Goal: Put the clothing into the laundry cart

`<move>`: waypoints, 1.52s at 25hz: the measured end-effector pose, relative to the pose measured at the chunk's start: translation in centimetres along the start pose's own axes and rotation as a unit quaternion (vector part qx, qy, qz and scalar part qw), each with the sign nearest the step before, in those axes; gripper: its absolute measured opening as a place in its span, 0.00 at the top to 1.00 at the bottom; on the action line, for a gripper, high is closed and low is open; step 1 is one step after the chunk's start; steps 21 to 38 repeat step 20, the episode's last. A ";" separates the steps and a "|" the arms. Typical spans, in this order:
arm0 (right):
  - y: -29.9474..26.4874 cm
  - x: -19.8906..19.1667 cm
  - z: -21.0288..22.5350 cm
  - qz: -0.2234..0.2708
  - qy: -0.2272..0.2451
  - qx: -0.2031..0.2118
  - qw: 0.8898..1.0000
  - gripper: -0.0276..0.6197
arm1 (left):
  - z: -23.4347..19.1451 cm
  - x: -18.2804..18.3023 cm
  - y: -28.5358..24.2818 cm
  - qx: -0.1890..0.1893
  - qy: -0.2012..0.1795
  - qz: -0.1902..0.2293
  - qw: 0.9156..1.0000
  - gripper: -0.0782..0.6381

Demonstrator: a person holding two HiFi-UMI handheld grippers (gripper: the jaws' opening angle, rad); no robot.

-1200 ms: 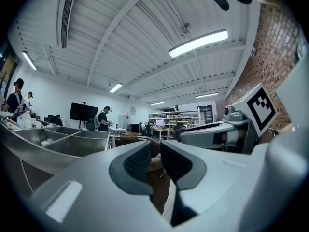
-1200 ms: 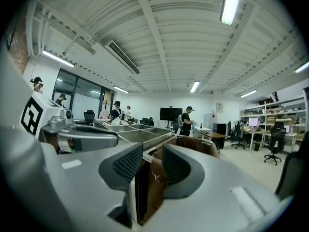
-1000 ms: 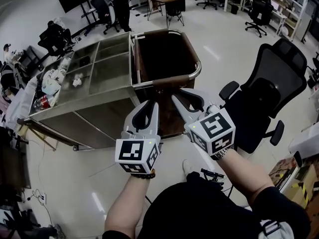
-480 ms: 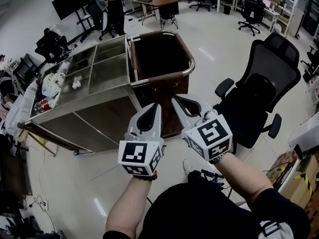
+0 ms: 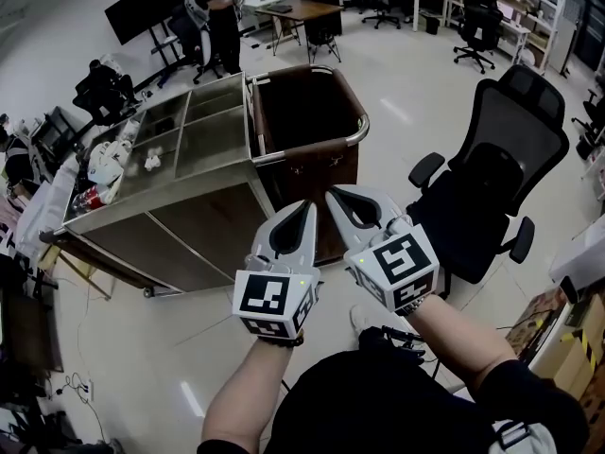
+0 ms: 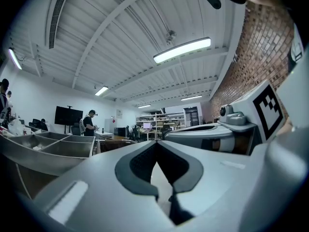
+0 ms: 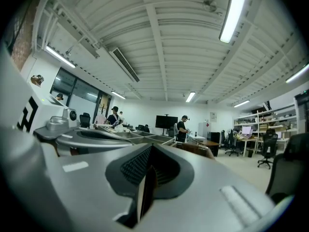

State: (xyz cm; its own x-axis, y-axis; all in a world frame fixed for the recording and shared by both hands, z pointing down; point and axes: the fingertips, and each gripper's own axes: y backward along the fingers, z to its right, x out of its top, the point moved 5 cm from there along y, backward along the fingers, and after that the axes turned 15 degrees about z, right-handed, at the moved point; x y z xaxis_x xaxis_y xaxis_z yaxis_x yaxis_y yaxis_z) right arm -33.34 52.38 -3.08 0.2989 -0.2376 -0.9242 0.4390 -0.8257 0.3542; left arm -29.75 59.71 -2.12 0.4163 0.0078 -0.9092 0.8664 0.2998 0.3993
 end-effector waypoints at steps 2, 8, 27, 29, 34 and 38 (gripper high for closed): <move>0.4 0.2 -0.2 0.001 0.001 -0.001 1.000 0.96 | 0.3 0.1 0.3 0.000 -0.001 -0.001 1.000 0.89; 0.7 0.7 -0.4 -0.001 0.003 0.000 1.000 0.96 | 0.5 0.7 0.5 0.003 0.001 -0.003 1.000 0.89; 1.6 1.2 -1.1 -0.002 0.007 0.000 1.000 0.96 | 1.3 1.2 1.1 0.004 0.001 -0.002 1.000 0.89; 1.6 1.2 -1.1 -0.002 0.007 0.000 1.000 0.96 | 1.3 1.2 1.1 0.004 0.001 -0.002 1.000 0.89; 1.6 1.2 -1.1 -0.002 0.007 0.000 1.000 0.96 | 1.3 1.2 1.1 0.004 0.001 -0.002 1.000 0.89; 1.6 1.2 -1.1 -0.002 0.007 0.000 1.000 0.96 | 1.3 1.2 1.1 0.004 0.001 -0.002 1.000 0.89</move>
